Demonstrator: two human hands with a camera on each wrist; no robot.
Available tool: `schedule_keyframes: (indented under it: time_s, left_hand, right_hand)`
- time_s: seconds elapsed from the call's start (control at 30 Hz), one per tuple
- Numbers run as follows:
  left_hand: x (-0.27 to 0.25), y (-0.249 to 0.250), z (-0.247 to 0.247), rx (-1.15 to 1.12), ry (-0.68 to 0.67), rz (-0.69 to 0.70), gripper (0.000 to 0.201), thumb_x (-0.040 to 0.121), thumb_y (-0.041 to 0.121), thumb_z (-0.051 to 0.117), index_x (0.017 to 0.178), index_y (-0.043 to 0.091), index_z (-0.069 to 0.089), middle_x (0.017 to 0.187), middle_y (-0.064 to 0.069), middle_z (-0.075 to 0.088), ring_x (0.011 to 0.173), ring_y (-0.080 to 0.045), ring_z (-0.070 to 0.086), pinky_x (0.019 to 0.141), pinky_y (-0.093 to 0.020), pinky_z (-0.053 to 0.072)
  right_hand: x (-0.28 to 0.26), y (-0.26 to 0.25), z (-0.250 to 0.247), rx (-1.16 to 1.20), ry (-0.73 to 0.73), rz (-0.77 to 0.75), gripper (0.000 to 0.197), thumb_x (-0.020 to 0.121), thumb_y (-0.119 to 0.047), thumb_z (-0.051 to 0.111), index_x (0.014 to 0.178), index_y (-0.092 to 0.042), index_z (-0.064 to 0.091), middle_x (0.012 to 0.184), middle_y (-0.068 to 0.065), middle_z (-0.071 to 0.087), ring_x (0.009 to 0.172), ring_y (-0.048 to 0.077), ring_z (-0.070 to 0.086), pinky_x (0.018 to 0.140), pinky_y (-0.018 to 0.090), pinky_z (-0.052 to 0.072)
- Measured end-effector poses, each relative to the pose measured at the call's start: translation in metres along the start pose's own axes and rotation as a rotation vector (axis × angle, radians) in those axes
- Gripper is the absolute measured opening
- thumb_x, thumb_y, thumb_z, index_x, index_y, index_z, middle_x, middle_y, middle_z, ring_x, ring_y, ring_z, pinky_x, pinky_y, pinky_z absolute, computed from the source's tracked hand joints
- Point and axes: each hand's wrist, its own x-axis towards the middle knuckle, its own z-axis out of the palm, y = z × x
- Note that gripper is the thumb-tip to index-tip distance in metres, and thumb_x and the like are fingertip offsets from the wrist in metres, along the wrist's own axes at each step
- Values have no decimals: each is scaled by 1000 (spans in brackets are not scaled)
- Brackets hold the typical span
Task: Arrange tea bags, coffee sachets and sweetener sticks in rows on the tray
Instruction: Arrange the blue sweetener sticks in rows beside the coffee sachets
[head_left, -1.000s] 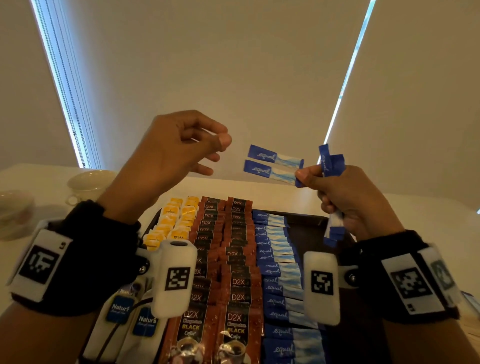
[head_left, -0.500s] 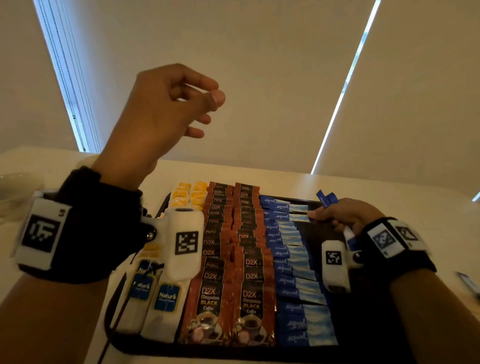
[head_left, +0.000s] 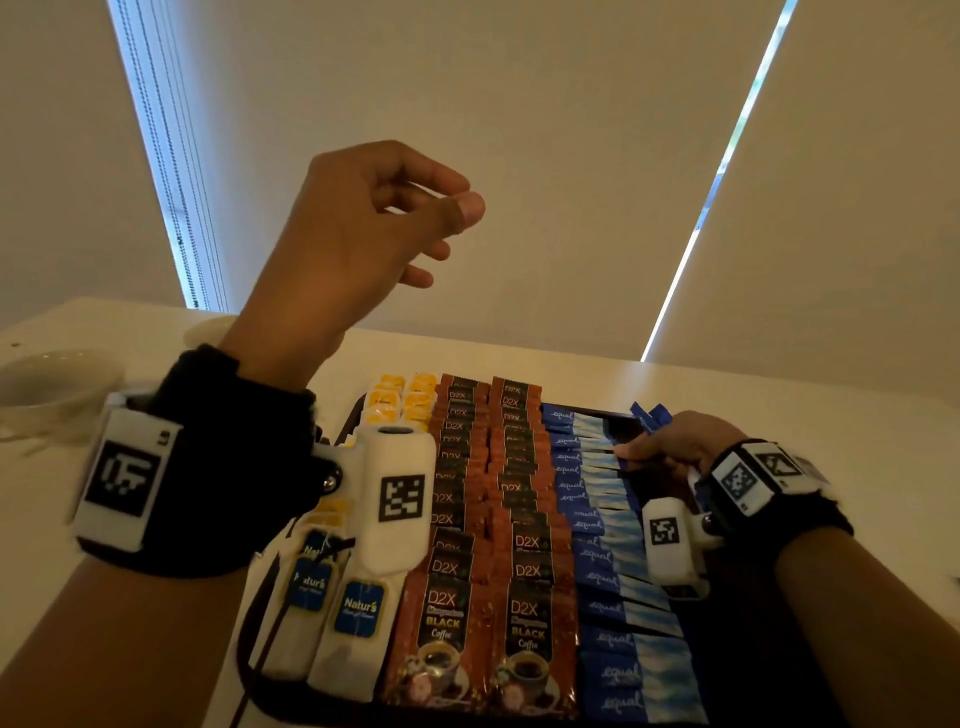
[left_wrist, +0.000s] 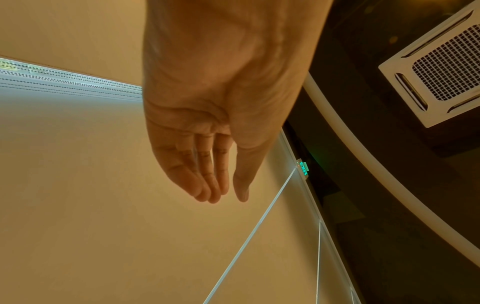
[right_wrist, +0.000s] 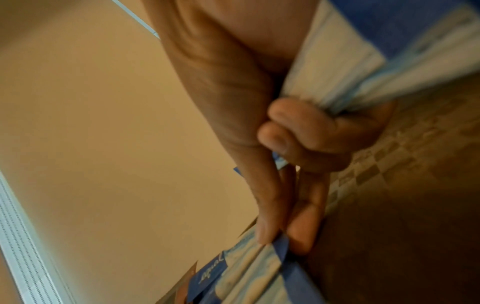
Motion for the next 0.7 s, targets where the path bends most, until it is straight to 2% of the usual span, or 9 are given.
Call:
schedule_keyframes:
  time_s: [0.17,0.27,0.37,0.47,0.53,0.6,0.7]
  left_hand:
    - [0,0,3,26,-11,6,25,85,31,66,106,17,67,92,-1,70,75,-9,68,58,-17,54]
    - [0,-2,3,27,-13,8,22,85,30,66,103,18,68,91,-1,70,74,-9,68,58,-17,53]
    - [1,-4,4,31,-30,5,20,85,29,66,102,18,68,89,0,70,73,-8,68,57,-17,52]
    - [1,-7,8,60,-81,-18,19,84,31,66,100,20,68,87,2,70,73,-8,67,56,-17,53]
    - [0,-8,13,95,-147,-27,19,83,32,66,99,22,68,87,3,69,75,-8,67,56,-16,53]
    - [-3,-8,20,134,-228,-20,24,81,36,67,101,23,67,90,3,68,76,-9,67,56,-18,53]
    - [-6,-6,28,180,-347,-10,26,80,36,67,104,24,67,91,4,67,78,-11,66,55,-18,53]
  right_hand:
    - [-5,-5,-5,-79,20,-41,30,71,-23,80,89,0,74,73,5,70,49,8,34,48,21,30]
    - [-12,-9,-11,-67,57,-92,26,78,-20,75,90,2,71,67,3,69,46,7,37,42,19,32]
    - [-31,-22,-15,131,55,-239,20,86,-20,66,90,0,66,60,1,68,34,2,37,32,14,28]
    - [-69,-43,-16,307,-64,-436,24,89,-26,60,83,-4,68,66,2,67,32,3,32,32,12,25]
    - [-98,-54,-12,345,-220,-532,25,83,-30,62,82,-6,69,63,2,63,36,3,29,32,13,24]
    - [-120,-60,-4,304,-361,-612,26,77,-33,64,82,-7,70,61,2,61,37,5,29,32,13,24]
    - [-138,-66,7,214,-436,-696,21,78,-32,64,77,-13,70,60,3,59,36,5,31,33,14,24]
